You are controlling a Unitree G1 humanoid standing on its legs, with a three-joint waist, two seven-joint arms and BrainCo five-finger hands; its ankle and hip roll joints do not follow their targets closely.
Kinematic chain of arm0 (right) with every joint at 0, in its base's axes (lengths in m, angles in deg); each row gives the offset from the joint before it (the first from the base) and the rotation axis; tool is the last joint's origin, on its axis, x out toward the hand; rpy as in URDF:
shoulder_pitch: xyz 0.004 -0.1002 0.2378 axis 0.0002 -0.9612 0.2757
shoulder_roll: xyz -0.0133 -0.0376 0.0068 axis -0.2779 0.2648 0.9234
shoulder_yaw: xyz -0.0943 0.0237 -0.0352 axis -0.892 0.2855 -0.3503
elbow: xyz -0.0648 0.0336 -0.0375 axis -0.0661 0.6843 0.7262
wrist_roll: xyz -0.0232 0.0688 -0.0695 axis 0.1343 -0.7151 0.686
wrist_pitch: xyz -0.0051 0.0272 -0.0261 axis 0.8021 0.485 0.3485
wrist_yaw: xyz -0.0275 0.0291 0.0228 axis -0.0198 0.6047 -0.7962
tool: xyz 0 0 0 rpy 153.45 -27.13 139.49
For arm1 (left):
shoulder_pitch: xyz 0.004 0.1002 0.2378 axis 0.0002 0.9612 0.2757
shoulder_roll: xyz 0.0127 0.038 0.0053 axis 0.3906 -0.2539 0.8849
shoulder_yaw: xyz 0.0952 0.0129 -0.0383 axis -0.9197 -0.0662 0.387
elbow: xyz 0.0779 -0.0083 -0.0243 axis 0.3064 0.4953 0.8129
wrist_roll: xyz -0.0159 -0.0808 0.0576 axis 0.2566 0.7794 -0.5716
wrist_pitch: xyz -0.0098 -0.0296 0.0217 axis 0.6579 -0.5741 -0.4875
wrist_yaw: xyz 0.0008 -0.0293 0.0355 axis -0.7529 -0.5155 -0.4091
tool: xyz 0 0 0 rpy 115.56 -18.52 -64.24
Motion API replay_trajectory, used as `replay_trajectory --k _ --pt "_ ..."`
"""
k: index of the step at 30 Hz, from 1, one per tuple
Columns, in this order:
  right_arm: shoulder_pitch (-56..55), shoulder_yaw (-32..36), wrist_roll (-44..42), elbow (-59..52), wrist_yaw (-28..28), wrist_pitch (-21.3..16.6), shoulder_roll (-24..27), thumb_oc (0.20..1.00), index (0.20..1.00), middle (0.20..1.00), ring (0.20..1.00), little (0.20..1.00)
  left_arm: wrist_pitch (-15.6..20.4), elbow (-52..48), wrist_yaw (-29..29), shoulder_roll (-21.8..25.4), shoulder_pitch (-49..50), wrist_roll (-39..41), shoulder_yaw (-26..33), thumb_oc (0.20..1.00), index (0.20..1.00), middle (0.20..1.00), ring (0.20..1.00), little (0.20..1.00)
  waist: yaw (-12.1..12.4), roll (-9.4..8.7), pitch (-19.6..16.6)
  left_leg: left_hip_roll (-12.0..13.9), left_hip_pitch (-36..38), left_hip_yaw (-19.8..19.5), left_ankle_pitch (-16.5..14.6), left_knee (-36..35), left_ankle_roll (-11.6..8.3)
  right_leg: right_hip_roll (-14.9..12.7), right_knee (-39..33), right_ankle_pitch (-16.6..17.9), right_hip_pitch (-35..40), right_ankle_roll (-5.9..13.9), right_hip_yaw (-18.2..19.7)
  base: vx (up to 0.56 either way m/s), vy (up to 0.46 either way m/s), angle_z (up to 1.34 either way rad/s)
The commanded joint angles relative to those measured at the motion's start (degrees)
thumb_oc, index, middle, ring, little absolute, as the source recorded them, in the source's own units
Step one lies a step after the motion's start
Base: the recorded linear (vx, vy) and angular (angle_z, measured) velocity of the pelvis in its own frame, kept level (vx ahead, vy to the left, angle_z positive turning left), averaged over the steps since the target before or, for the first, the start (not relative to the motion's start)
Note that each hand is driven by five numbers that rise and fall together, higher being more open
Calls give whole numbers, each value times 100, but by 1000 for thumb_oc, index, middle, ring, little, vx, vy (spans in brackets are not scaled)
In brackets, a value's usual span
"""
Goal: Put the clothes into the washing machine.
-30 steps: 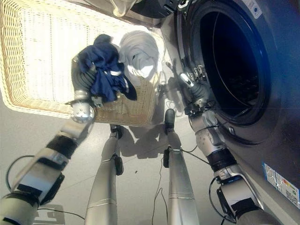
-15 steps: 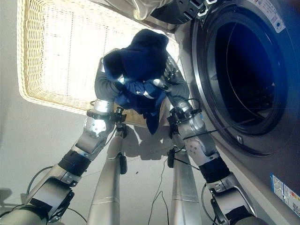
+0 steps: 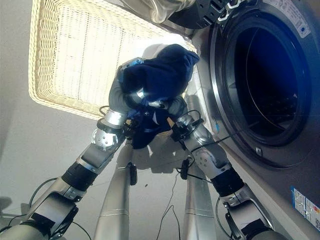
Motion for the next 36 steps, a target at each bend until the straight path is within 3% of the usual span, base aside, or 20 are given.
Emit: replay_trajectory --k 1,8,9,10,11,21,27,29,30,31,36 --pt "-137 -213 -93 -740 303 75 12 1000 1000 1000 1000 1000 314 -708 237 -108 -152 -487 120 200 200 200 200 200 -46 207 -102 -327 -152 -266 -421 690 277 134 -842 882 351 266 -502 0 0 0" --pt "-95 -310 -4 -688 525 316 165 1000 1000 1000 1000 1000 525 -797 564 -57 -169 -792 205 200 200 200 200 200 -23 210 -102 -343 -173 -289 -410 716 270 134 -838 881 343 255 -512 0 0 0" --pt "-94 -324 6 -691 546 330 180 856 856 856 856 856 541 -817 569 -58 -164 -808 213 200 200 200 200 200 -21 212 -102 -344 -173 -290 -409 717 270 134 -834 879 342 254 -514 0 0 0" --pt "-92 -329 27 -690 573 330 191 316 316 316 316 316 557 -840 536 -52 -168 -778 217 200 200 200 200 200 -17 217 -102 -346 -172 -294 -406 718 270 133 -825 877 342 252 -514 0 0 0" --pt "-88 -331 35 -692 597 292 208 200 200 200 200 200 575 -869 491 -59 -162 -778 232 200 200 200 200 200 -11 217 -102 -357 -180 -302 -407 730 271 132 -822 881 335 254 -515 0 0 0" --pt "-39 -289 -8 -731 532 253 181 200 200 200 200 200 597 -939 737 -107 -226 -1118 273 200 200 200 200 200 -17 206 -102 -377 -184 -318 -385 730 271 164 -830 896 338 253 -498 0 0 0" --pt "-44 -238 -32 -742 541 240 101 200 200 200 200 200 615 -1000 1662 -179 -214 -1714 404 200 200 200 200 200 -1 204 -102 -393 -187 -344 -383 735 269 167 -828 890 342 255 -498 0 0 0" --pt "-46 -232 -26 -738 545 229 87 200 200 200 200 200 614 -990 1906 -193 -208 -1839 421 385 385 385 385 385 -1 202 -102 -395 -184 -344 -381 728 270 169 -835 892 346 254 -500 0 0 0" --pt "-40 -225 -24 -731 542 219 65 200 200 200 200 200 560 -969 2274 -212 -213 -2024 451 912 912 912 912 912 1 199 -102 -395 -183 -351 -381 729 270 166 -829 896 342 256 -500 0 0 0" --pt "-43 -222 -35 -713 552 178 34 200 200 200 200 200 384 -904 2784 -224 -215 -2254 496 1000 1000 1000 1000 1000 6 189 -102 -394 -174 -353 -384 722 270 169 -824 887 347 256 -505 -9 -37 0" --pt "-44 -197 -26 -715 542 165 -20 200 200 200 200 200 225 -880 3117 -263 -189 -2368 562 1000 1000 1000 1000 1000 16 181 -102 -410 -171 -375 -385 717 266 166 -848 893 359 261 -511 0 0 0"
